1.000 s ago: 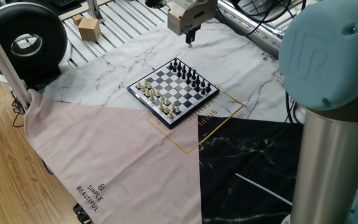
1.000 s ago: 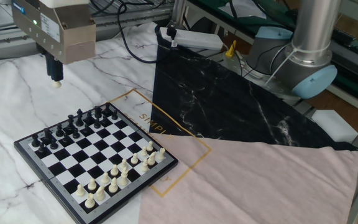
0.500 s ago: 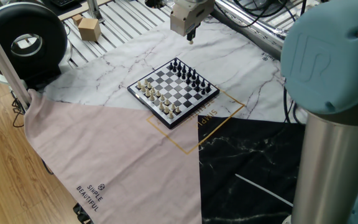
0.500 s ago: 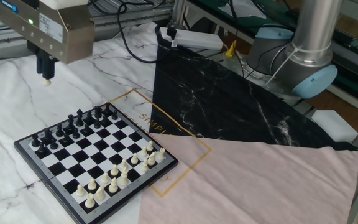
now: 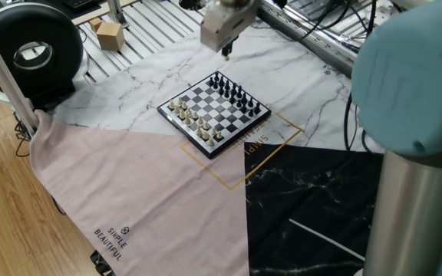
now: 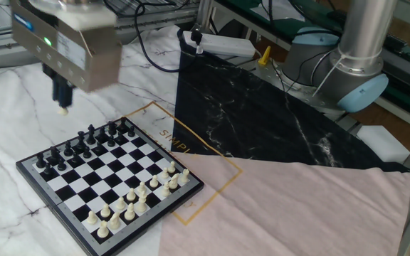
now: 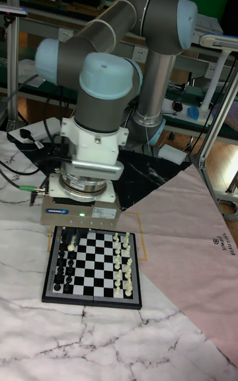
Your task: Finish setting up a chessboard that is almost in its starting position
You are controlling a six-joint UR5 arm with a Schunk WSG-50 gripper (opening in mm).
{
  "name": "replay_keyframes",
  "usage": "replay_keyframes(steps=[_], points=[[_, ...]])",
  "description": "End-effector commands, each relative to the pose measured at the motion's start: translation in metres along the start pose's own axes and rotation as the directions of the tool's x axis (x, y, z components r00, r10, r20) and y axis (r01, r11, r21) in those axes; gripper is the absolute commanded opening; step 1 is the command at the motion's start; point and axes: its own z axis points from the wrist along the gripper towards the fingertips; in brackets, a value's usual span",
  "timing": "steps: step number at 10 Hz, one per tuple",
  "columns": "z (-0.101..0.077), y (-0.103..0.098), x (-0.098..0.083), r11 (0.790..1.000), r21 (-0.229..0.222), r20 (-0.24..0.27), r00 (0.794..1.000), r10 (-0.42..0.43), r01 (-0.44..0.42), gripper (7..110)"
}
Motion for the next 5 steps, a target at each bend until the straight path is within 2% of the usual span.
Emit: replay_keyframes(steps=[1,5], points=[[0.009,0.039,0.008,0.998,-0.032,-0.01,0.998,0.059,-0.06,7],[-0.004,0.09,-0.004,0.989,-0.015,-0.047,0.988,0.145,-0.146,7]])
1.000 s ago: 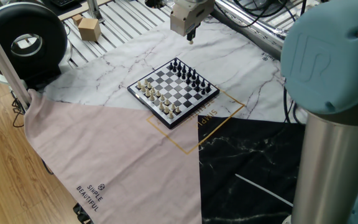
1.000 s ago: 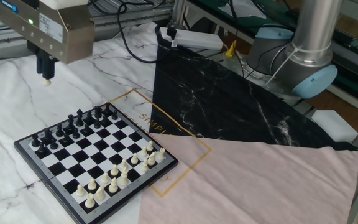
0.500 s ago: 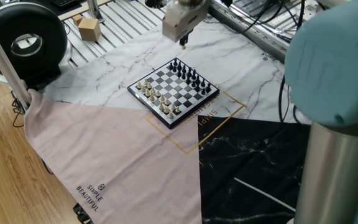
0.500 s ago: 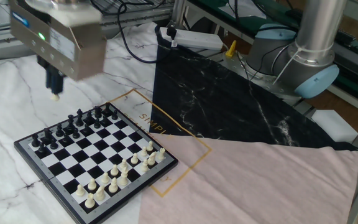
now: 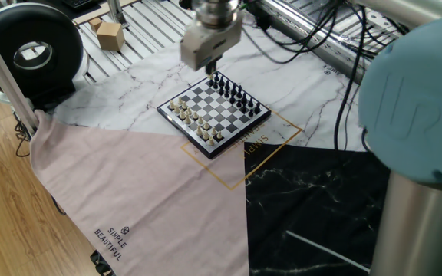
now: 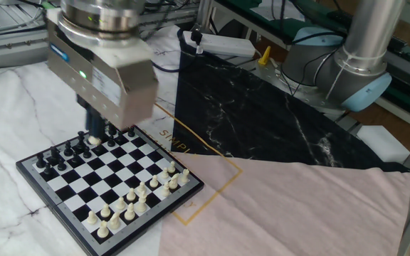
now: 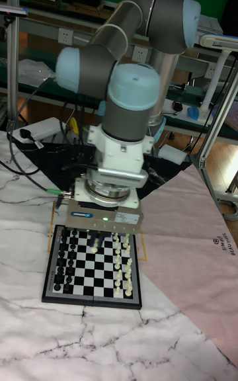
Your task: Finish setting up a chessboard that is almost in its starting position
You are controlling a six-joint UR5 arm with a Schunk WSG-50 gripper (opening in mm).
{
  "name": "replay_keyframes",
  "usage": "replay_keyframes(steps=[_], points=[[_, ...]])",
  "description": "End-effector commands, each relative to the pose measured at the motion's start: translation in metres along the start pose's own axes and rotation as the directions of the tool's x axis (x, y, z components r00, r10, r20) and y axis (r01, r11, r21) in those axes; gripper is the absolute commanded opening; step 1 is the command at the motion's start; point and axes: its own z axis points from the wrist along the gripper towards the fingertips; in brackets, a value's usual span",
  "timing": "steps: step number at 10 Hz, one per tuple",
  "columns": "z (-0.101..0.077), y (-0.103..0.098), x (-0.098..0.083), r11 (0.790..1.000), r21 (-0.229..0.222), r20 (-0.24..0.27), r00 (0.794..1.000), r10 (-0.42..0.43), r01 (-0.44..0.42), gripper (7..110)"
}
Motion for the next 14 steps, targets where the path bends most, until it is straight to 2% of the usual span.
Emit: replay_keyframes(steps=[1,2,4,5,6,7,8,10,12,14], points=[[-0.005,0.048,-0.001,0.997,-0.015,-0.024,0.997,0.069,-0.069,7],[-0.004,0.056,0.003,0.997,-0.025,-0.044,0.996,0.078,-0.079,7],[0.009,0.076,0.011,0.991,-0.063,-0.067,0.991,0.112,-0.116,7],[0.016,0.085,0.018,0.989,-0.067,-0.083,0.988,0.129,-0.135,7],[0.021,0.088,0.037,0.989,-0.055,-0.144,0.981,0.128,-0.137,7],[0.024,0.094,0.045,0.987,-0.07,-0.169,0.977,0.129,-0.143,7],[0.025,0.098,0.046,0.986,-0.081,-0.173,0.976,0.13,-0.146,7],[0.029,0.096,0.046,0.987,-0.07,-0.169,0.977,0.132,-0.146,7],[0.041,0.094,0.041,0.988,-0.061,-0.151,0.98,0.132,-0.142,7],[0.044,0.091,0.043,0.99,-0.042,-0.134,0.983,0.127,-0.134,7]])
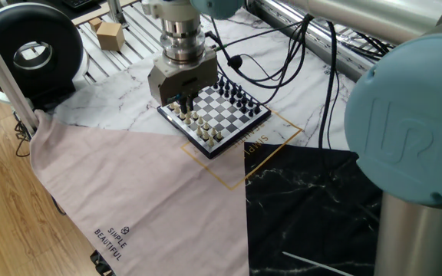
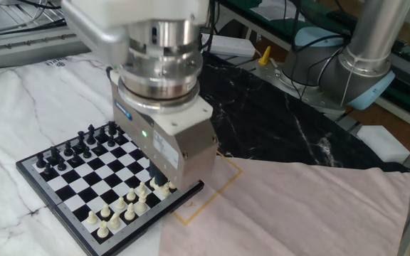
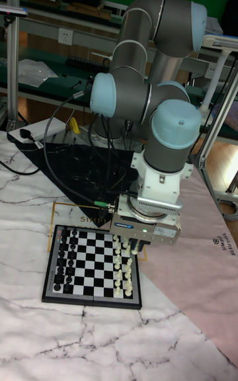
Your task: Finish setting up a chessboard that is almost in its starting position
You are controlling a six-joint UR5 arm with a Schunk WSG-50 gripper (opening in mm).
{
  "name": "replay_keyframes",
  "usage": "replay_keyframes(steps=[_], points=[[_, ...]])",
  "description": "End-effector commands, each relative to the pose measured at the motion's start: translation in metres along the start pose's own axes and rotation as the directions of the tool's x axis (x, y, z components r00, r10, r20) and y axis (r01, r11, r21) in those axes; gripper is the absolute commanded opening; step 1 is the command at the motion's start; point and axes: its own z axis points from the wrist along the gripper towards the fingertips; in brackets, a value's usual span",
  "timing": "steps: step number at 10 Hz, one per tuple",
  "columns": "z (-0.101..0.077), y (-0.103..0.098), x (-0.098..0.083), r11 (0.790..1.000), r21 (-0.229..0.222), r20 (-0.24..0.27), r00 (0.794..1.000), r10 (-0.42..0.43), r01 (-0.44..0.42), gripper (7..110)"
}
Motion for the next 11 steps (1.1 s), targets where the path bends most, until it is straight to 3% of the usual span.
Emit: replay_keyframes(steps=[1,4,11], points=[[0.006,0.0,0.002,1.0,0.007,0.019,1.0,0.003,-0.003,7],[-0.006,0.003,-0.004,1.0,0.004,0.06,0.998,-0.021,0.021,7],[-0.001,0.0,-0.017,0.996,0.024,0.108,0.99,-0.087,0.085,7]])
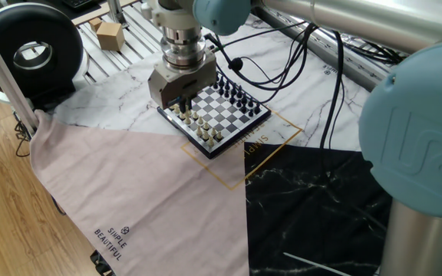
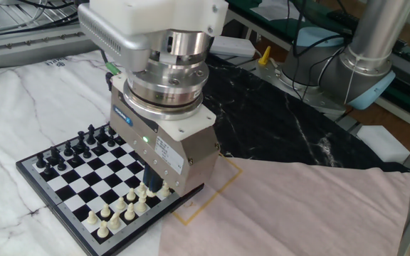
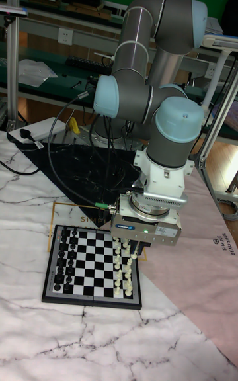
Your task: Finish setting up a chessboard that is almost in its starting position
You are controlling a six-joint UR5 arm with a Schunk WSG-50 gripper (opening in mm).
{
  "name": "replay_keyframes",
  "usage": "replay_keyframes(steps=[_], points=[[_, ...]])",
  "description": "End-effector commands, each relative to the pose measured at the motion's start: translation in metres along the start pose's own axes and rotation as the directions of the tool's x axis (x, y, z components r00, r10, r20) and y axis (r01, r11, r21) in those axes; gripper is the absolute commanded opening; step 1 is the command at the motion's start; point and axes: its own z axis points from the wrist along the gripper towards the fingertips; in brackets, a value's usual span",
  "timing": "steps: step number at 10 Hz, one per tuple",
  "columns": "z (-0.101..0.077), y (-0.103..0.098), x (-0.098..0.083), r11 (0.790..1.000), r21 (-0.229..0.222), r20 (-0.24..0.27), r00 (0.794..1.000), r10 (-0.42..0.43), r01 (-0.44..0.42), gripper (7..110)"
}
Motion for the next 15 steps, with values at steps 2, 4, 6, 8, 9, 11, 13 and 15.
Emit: replay_keyframes(steps=[2,4,6,8,9,11,13,15], points=[[-0.002,-0.008,-0.006,0.998,0.031,0.02,0.998,-0.056,0.055,7],[-0.002,-0.016,-0.006,0.995,0.064,0.017,0.996,-0.084,0.083,7],[-0.002,-0.002,-0.011,0.994,0.011,0.042,0.993,-0.109,0.109,7],[-0.002,0.01,-0.012,0.992,-0.038,0.052,0.991,-0.12,0.122,7],[-0.002,0.007,-0.009,0.993,-0.028,0.037,0.993,-0.111,0.112,7],[-0.002,0.003,-0.001,0.995,-0.015,0.005,0.995,-0.1,0.1,7],[-0.003,0.024,0.011,0.993,-0.1,-0.039,0.997,-0.072,0.068,7],[-0.003,0.019,0.015,0.994,-0.084,-0.055,0.996,-0.072,0.067,7]])
